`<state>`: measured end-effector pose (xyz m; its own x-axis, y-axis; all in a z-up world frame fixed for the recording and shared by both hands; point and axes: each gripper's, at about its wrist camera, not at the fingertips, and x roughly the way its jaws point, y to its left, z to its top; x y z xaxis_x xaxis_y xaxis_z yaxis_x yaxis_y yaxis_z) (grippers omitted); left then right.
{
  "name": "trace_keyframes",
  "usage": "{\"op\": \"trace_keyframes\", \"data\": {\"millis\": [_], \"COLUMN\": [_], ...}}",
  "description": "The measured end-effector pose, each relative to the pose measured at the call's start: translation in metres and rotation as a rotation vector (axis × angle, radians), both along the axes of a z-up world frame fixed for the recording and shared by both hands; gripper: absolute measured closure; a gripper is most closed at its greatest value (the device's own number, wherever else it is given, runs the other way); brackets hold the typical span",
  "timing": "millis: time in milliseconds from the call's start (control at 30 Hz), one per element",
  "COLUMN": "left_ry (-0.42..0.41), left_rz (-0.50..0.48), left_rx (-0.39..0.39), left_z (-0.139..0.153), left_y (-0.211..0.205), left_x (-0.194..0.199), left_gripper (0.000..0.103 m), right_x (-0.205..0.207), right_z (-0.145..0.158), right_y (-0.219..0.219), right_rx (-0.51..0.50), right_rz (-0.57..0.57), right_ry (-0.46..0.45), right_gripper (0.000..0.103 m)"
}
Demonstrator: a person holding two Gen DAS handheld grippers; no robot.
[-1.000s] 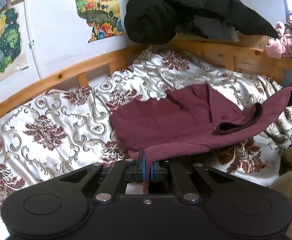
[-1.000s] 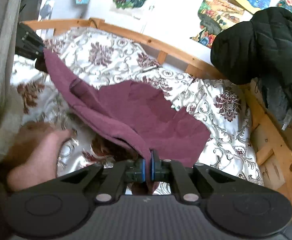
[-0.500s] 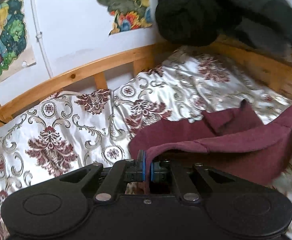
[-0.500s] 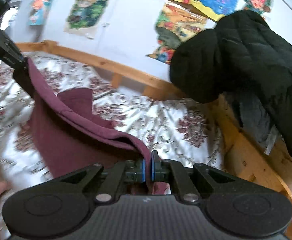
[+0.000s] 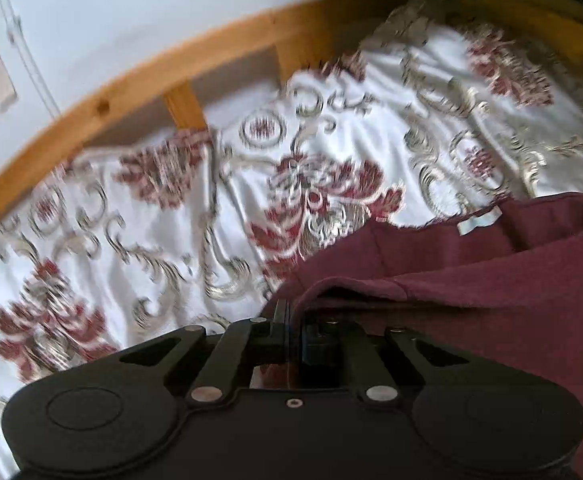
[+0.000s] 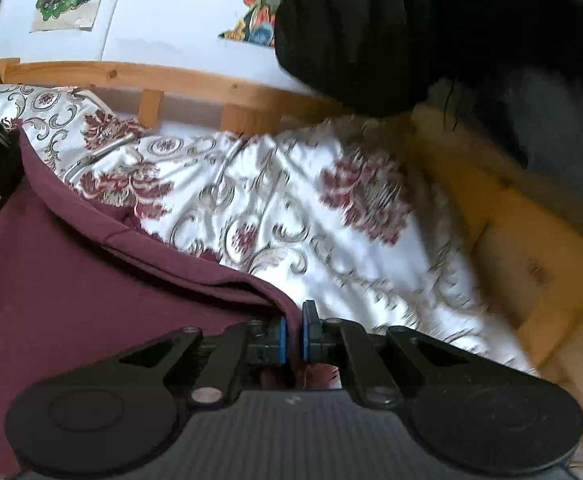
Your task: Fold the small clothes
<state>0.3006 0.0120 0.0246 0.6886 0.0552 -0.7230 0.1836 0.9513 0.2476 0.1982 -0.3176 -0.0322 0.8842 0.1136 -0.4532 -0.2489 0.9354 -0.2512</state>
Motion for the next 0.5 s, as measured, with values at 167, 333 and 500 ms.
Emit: {"op": "trace_keyframes", "data": {"millis": [167,333,500], "left_ry": [0.028,0.052,0.077], "left_rz": [0.022,0.088,0.141], "left_rx": [0.003,-0.057,-0.13], "left_z": [-0.024,-0.044,-0.052], "left_y": [-0.002,0.003,0.01], "left_x": [0.019,0.026,0.03], "left_gripper": [0.098,0.092,0.086], "right_x": [0.015,0.004,-0.003], "right_z": [-0.015,-0.022,-0.018], "right_y": [-0.009,-0.018,-0.022], "right_rx": [0.061,0.101,0.121], "right_rz": [-0.012,0.005,0.004], "right_ry": [0.014,0.021,0.011], "right_gripper": [0.081,0.051,0.017]}}
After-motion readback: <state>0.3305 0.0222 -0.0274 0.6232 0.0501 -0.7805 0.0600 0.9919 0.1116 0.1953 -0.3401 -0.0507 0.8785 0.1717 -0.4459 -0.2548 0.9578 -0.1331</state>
